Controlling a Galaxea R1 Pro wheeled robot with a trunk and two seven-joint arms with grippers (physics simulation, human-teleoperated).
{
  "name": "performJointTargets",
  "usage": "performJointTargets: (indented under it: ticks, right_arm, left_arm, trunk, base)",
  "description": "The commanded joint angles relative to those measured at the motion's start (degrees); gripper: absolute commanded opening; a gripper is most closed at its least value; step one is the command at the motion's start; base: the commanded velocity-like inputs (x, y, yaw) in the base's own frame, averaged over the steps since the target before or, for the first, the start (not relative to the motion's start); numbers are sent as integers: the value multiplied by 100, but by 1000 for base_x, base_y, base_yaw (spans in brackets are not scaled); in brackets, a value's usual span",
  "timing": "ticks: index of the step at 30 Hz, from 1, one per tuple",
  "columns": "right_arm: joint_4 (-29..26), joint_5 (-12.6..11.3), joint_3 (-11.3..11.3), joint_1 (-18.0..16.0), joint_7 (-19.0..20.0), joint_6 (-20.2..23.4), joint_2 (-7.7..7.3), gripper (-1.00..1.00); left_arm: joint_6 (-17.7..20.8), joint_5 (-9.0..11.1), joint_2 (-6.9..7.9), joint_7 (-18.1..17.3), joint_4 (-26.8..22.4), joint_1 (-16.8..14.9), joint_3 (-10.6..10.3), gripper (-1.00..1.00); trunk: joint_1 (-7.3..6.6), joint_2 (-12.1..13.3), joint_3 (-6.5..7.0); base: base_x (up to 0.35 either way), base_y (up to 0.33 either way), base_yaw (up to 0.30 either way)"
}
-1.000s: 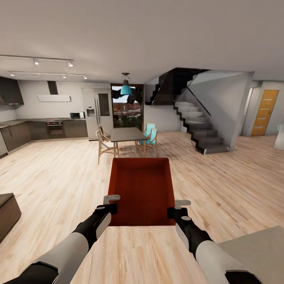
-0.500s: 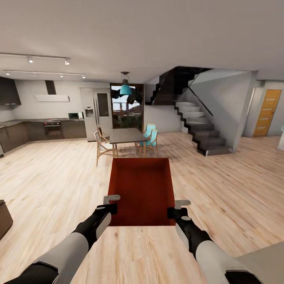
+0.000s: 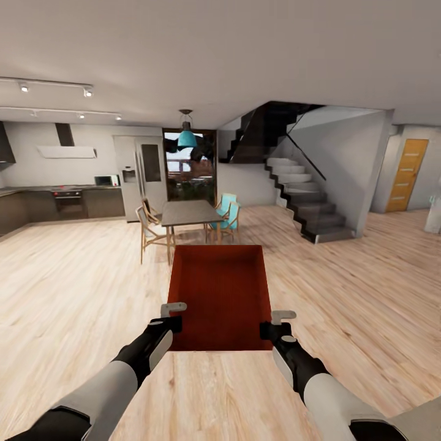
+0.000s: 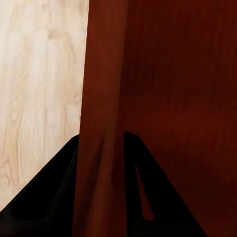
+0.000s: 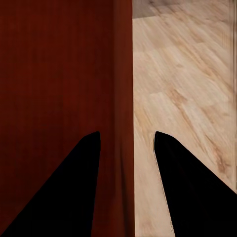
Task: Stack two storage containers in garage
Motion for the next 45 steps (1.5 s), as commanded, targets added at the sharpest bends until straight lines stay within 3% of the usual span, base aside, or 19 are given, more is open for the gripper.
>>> performJointTargets:
  ticks: [1, 18, 45]
  right_arm:
    - [-16, 91, -123, -3, -14, 14, 10, -100]
    - [-14, 94, -123, -3, -14, 9, 5, -100]
    - [-26, 91, -143, -3, -14, 13, -2, -100]
  left_arm:
    - [42, -30, 3, 84, -10, 3, 26, -100]
    - [42, -30, 4, 84, -10, 1, 25, -100]
    - [42, -30, 3, 84, -10, 1, 26, -100]
  trunk:
    - [5, -4, -2]
    - [5, -4, -2]
    - [5, -4, -2]
  base:
    - [323, 0, -235]
    - [323, 0, -226]
    - [323, 0, -5]
